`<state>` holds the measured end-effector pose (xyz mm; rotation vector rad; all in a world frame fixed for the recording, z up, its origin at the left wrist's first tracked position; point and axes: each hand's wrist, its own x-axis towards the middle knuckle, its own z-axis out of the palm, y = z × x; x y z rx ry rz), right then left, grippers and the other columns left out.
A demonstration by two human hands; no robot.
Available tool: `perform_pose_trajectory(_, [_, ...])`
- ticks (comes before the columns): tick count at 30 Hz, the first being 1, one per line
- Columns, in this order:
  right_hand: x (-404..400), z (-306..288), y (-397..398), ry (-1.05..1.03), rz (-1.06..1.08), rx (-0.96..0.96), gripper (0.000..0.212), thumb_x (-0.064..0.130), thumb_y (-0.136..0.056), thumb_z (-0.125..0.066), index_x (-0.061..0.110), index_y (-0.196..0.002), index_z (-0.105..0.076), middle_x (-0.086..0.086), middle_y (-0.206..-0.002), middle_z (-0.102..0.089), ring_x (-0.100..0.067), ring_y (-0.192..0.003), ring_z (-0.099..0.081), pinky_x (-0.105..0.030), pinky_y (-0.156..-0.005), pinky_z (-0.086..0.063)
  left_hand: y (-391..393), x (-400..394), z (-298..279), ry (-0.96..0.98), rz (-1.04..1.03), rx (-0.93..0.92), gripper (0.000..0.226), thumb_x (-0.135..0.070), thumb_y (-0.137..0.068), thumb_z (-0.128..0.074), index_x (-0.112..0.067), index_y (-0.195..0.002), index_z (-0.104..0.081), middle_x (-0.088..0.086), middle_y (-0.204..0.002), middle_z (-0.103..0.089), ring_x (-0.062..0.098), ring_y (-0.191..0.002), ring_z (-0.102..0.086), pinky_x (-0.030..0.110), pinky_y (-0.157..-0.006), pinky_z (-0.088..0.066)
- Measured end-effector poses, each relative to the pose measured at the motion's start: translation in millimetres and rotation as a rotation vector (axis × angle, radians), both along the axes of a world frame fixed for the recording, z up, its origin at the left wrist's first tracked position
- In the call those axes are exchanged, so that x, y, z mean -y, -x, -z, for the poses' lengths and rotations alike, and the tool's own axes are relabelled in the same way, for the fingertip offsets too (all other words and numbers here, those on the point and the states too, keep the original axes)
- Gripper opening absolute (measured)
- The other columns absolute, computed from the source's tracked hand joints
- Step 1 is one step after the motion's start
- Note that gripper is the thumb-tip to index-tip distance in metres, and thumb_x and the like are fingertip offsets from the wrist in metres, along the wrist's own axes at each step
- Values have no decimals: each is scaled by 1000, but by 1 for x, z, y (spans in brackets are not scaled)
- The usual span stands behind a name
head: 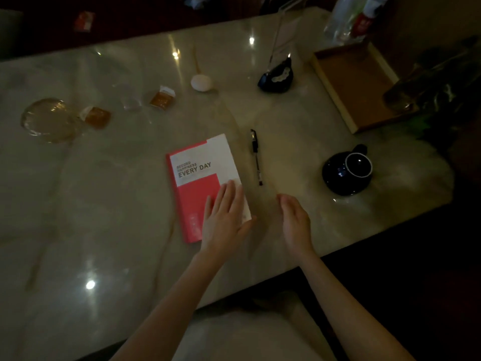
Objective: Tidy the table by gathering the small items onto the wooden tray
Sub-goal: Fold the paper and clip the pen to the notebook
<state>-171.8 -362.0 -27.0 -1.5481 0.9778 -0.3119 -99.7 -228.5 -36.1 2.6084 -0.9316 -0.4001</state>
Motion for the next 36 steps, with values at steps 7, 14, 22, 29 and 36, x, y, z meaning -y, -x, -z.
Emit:
perform_pose_trajectory(7, [10, 6, 5, 183, -211, -83, 32, 24, -96, -41, 9, -121, -56, 0, -115, -56, -11, -109, -51, -22, -94, -39, 7, 7, 28, -92, 11, 60, 73, -60, -84, -15, -18, -143, -9, 4, -154, -6, 20, -140, 4, 42, -111, 7])
perform_pose_trajectory(14, [14, 12, 4, 377, -341, -99, 31, 22, -96, -41, 9, -121, -55, 6, -107, -48, -8, -105, -48, -19, -91, -38, 9, 9, 27, -146, 10, 63, 74, -63, -86, -4, -17, -144, -9, 6, -154, -9, 21, -141, -3, 45, -113, -2])
perform_pose_trajectory(22, [51, 8, -56, 438, -396, -325, 35, 18, -91, -43, 18, -56, -41, 4, -52, -41, -14, -51, -41, -28, -50, -32, -11, 8, -4, -59, 25, -36, 68, -56, -84, -17, -17, -136, -39, 5, -149, -30, 22, -139, -23, 40, -111, -20])
perform_pose_trajectory(29, [75, -10, -118, 487, -566, -484, 24, 23, -89, -46, 5, -96, -60, -13, -89, -65, -29, -82, -61, -33, -70, -48, -66, 3, -11, 100, -208, 67, 29, -19, -89, -52, -6, -114, -59, 13, -122, -59, 31, -111, -55, 42, -91, -42])
perform_pose_trajectory(36, [70, -16, -155, 751, -661, -504, 31, 30, -92, -47, 5, -110, -47, -14, -104, -63, -31, -91, -60, -29, -62, -36, -89, -17, 22, -117, -235, 94, 65, -48, -88, -13, -14, -143, -20, 6, -154, -12, 18, -142, -2, 38, -113, 0])
